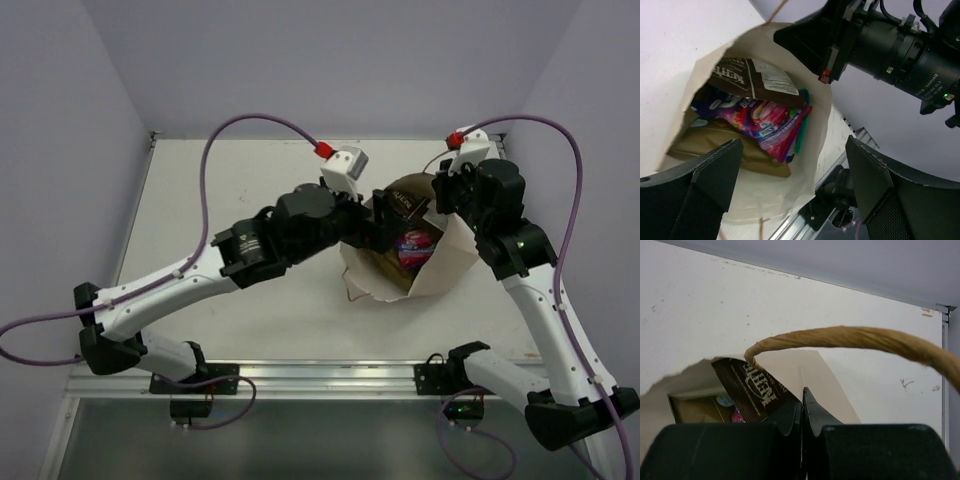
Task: Take the snacks out of the paper bag
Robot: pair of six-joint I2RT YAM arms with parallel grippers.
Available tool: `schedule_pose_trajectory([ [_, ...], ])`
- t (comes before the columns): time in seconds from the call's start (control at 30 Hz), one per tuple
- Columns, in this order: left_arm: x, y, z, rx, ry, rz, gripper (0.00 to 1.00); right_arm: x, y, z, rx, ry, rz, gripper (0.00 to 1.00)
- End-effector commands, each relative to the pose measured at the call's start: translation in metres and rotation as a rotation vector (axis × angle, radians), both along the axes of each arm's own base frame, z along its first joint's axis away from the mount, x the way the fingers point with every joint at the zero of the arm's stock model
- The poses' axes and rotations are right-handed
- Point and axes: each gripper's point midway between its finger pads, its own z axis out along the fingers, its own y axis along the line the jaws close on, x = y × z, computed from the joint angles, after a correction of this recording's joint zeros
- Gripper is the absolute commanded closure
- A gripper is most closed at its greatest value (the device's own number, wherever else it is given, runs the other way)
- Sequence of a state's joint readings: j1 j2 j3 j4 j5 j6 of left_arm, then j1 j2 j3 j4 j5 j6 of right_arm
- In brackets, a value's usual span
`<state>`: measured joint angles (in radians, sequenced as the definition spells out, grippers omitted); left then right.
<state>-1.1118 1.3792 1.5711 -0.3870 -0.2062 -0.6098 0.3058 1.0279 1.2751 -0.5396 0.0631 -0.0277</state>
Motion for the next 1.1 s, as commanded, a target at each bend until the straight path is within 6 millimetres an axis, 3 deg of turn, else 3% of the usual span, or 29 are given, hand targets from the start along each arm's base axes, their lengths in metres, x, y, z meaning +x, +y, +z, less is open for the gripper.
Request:
schedule_pose_trajectory([
  [0.0,0.009,-0.022,0.014,-0.092,-0.015,0.186,0.08,0.002,0.000,0.065,0.077,-0.269,-0.024,1.00],
  [0.07,0.007,-0.034,-0.013,-0.070,0.030,0.229,0.09,-0.001,0.002,0.054,0.068,-0.262,-0.024,1.00],
  [0.13,0.010,-0.039,-0.026,-0.108,0.078,0.265,0.11,-0.003,0.003,0.050,0.077,-0.262,-0.026,1.00],
  [0.17,0.011,-0.041,-0.045,-0.088,0.096,0.273,0.12,-0.006,0.003,0.048,0.084,-0.262,-0.025,1.00],
  [0.27,0.020,-0.045,-0.063,-0.097,0.110,0.331,0.14,-0.009,0.006,0.043,0.096,-0.257,-0.017,1.00],
  [0.47,0.051,-0.052,-0.081,-0.101,0.118,0.412,0.18,-0.016,0.010,0.036,0.129,-0.253,-0.024,1.00],
  [0.53,0.055,-0.059,-0.083,-0.122,0.127,0.413,0.21,-0.017,0.010,0.034,0.142,-0.251,-0.029,1.00],
  [0.67,0.061,-0.078,-0.110,-0.073,0.167,0.422,0.23,-0.019,0.010,0.030,0.166,-0.244,-0.045,1.00],
  [0.8,0.071,-0.081,-0.125,-0.075,0.186,0.453,0.28,-0.022,0.014,0.028,0.180,-0.247,-0.036,1.00],
  [1.0,0.105,-0.075,-0.133,-0.102,0.220,0.492,0.44,-0.027,0.015,0.024,0.197,-0.237,-0.040,1.00],
  [1.07,0.120,-0.068,-0.130,-0.120,0.219,0.507,0.57,-0.029,0.015,0.023,0.220,-0.223,-0.051,1.00],
])
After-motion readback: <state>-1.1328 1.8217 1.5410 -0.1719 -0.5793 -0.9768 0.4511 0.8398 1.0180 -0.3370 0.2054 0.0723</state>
